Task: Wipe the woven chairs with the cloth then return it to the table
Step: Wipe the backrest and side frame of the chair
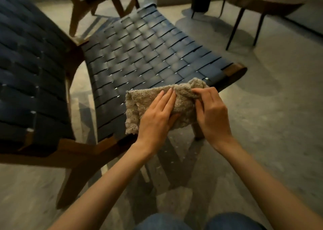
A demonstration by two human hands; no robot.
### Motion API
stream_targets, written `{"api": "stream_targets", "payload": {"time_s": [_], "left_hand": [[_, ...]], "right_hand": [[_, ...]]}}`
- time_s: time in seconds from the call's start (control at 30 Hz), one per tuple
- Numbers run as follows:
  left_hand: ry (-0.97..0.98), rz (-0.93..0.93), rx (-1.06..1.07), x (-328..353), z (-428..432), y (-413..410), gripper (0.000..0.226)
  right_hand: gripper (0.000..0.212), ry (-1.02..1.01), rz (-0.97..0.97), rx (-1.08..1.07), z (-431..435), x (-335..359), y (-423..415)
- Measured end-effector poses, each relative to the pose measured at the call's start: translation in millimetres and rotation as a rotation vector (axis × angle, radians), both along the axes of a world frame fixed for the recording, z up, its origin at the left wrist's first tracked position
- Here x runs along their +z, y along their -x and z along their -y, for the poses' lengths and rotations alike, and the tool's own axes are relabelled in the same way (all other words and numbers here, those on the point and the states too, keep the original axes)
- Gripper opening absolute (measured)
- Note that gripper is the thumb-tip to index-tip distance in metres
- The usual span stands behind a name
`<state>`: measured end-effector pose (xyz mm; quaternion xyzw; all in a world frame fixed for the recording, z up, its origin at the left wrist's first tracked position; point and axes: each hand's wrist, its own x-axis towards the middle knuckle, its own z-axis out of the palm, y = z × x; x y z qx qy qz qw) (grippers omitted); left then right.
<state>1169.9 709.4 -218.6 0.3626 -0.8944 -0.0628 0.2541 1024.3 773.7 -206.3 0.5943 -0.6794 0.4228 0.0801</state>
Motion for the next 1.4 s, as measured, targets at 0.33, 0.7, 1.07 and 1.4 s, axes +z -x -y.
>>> {"api": "stream_targets", "payload": {"time_s": [0.33, 0.7, 1.07, 1.4], "left_hand": [[0.097, -0.087, -0.158, 28, 19, 122, 0.058], [0.207, -0.007, -0.175, 29, 27, 125, 0.059], [0.356, 0.094, -0.105, 14, 5, 91, 0.070], [0.410, 0.156, -0.089, 7, 2, 64, 0.072]], "right_hand": [[0.024, 0.102, 0.173, -0.401, 14, 24, 80], [0.044, 0.105, 0.662, -0.131, 43, 11, 88], [0.061, 0.023, 0.531, -0.242, 33, -1, 62], [0.070, -0.020, 0.638, -0.172, 25, -7, 43]]}}
